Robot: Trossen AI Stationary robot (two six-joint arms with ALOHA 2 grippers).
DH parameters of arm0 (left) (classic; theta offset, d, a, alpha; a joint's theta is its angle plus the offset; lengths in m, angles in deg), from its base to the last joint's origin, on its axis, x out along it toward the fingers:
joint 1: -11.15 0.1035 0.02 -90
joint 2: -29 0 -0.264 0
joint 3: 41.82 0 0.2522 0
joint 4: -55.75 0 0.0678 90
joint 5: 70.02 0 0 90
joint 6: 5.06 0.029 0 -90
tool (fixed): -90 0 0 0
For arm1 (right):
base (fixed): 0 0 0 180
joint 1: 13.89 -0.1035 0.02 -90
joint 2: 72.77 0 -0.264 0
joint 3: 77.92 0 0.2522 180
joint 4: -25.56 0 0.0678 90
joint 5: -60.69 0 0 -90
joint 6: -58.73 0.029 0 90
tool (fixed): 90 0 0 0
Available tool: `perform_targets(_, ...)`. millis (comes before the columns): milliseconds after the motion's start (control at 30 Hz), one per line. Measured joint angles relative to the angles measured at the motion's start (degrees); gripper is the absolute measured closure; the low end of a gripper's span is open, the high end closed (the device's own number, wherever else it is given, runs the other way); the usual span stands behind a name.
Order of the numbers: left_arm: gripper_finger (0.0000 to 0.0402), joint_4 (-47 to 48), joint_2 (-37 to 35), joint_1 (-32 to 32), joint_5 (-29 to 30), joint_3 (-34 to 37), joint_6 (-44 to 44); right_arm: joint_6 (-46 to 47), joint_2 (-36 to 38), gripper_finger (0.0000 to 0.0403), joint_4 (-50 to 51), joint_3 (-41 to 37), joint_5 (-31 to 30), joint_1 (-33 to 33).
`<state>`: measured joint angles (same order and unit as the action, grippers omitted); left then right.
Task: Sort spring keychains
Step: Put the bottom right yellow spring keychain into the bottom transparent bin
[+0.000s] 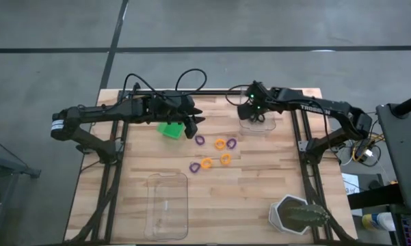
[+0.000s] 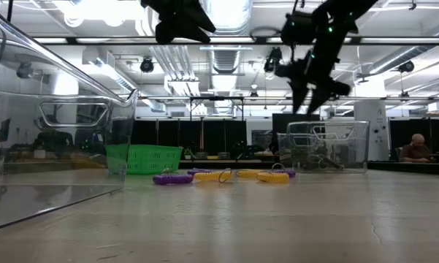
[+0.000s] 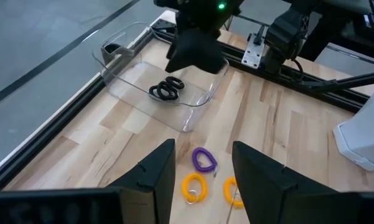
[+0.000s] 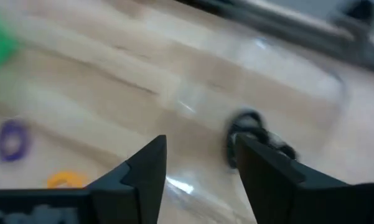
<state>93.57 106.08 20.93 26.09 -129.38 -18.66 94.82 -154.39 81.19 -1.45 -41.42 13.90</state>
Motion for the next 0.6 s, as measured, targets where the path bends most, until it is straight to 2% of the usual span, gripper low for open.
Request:
perform_targets(233,0.025,-0.01,0.0,0.0,0.73,0.0,1.63,-13.48,0.0,0.0223,-7.94,3.03,0.66,-7.7)
perform_targets(433,0.025,0.01,0.0,0.0,0.87,0.0,1.7,-14.28,0.0,0.0232,-10.17,3.51,1.11,-12.15)
perform_targets(600,0.025,0.01,0.0,0.0,0.87,0.0,1.7,-13.81,0.0,0.0239,-11.5,3.51,4.36,-15.26)
